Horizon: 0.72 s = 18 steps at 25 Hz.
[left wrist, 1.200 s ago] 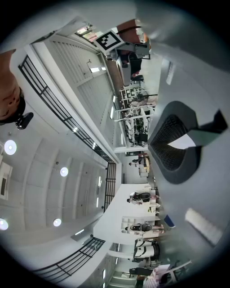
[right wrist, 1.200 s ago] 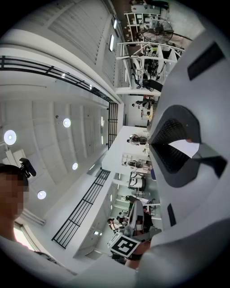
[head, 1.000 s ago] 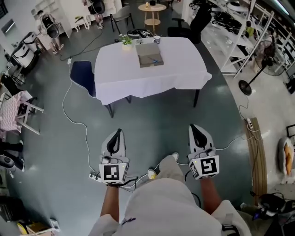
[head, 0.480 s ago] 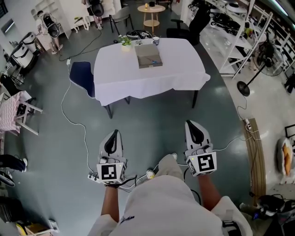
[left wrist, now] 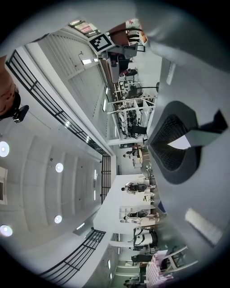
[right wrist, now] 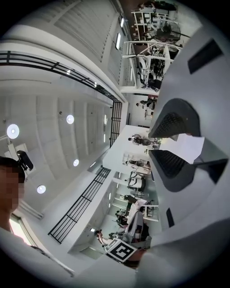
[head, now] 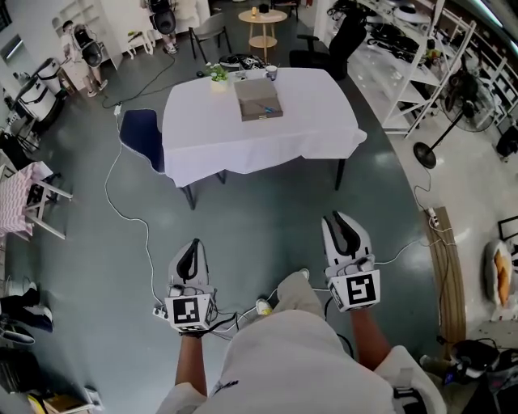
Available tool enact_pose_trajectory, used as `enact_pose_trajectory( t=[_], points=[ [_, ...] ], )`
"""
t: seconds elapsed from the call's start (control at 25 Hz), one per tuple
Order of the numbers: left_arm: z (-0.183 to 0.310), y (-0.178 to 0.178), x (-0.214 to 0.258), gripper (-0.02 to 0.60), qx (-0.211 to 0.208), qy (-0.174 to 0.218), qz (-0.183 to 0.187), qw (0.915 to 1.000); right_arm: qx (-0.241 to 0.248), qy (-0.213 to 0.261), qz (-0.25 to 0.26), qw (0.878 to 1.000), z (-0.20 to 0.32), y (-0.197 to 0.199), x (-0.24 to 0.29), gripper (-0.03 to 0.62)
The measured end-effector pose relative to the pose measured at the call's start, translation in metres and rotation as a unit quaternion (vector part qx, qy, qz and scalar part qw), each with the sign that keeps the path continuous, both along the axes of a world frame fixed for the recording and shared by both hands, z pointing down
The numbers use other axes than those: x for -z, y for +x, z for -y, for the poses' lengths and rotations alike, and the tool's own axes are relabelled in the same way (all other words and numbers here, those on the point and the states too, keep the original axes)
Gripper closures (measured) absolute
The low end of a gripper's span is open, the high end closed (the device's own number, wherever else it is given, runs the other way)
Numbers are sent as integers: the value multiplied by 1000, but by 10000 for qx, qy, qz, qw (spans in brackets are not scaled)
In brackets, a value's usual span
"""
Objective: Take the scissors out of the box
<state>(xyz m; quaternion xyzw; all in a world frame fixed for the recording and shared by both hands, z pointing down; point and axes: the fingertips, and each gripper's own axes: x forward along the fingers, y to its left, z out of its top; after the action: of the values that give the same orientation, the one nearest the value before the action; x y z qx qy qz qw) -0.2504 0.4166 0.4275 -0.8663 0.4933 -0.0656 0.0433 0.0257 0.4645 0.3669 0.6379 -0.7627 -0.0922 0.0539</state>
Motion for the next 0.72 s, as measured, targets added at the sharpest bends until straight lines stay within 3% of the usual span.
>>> enact_pose_trajectory(
  t=[0.24,0.6,0.72],
  points=[
    [-2,-11,2,580,359,-148,-390,9985,-59,-105,20,9999,-1,4,-6,382],
    [9,15,-28,580,110,-474,-319,9983,-271,-329,21,9991,12,21,-26,72],
    [22,25,-30,580,105,-510,-348,9980,-315,-432,39,9986,23,34,-31,51]
  ],
)
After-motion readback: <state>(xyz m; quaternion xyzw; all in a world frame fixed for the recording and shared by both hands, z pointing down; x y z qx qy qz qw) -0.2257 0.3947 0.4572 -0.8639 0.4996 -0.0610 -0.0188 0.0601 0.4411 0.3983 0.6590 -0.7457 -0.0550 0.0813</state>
